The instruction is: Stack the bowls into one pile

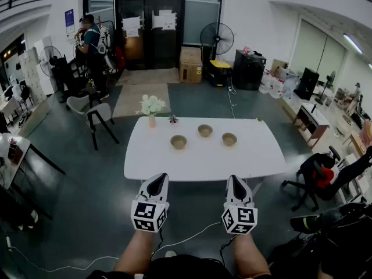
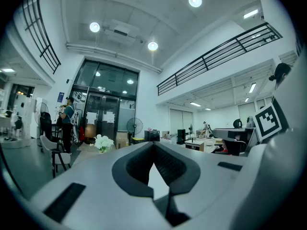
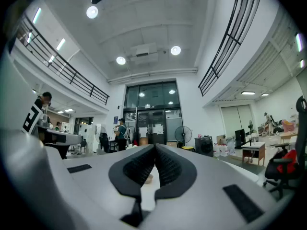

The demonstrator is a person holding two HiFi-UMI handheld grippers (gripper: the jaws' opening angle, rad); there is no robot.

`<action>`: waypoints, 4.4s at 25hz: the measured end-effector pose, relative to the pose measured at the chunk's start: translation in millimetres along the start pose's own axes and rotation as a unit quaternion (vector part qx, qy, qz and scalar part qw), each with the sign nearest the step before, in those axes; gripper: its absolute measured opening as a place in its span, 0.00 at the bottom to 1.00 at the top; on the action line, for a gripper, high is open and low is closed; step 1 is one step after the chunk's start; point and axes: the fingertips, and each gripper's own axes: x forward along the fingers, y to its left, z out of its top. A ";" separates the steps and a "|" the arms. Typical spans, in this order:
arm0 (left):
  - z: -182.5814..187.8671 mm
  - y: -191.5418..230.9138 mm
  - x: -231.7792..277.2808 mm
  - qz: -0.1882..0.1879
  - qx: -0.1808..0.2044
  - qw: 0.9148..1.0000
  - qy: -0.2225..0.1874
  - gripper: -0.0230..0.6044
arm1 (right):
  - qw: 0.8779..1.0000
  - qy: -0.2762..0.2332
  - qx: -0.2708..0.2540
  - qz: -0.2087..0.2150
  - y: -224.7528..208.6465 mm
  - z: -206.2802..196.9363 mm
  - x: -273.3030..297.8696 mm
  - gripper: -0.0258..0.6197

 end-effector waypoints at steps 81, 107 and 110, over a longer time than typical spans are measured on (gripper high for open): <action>-53.5 79.5 582.4 0.022 0.009 0.996 0.087 0.05 | 0.856 0.365 -0.285 0.230 -260.1 -316.8 507.4 0.44; -75.2 123.8 566.9 0.054 0.000 0.992 0.110 0.05 | 0.755 0.416 -0.462 0.208 -293.3 -388.0 522.6 0.09; -74.5 130.4 564.3 0.057 -0.002 0.993 0.107 0.05 | 0.765 0.399 -0.462 0.206 -283.8 -369.9 534.9 0.09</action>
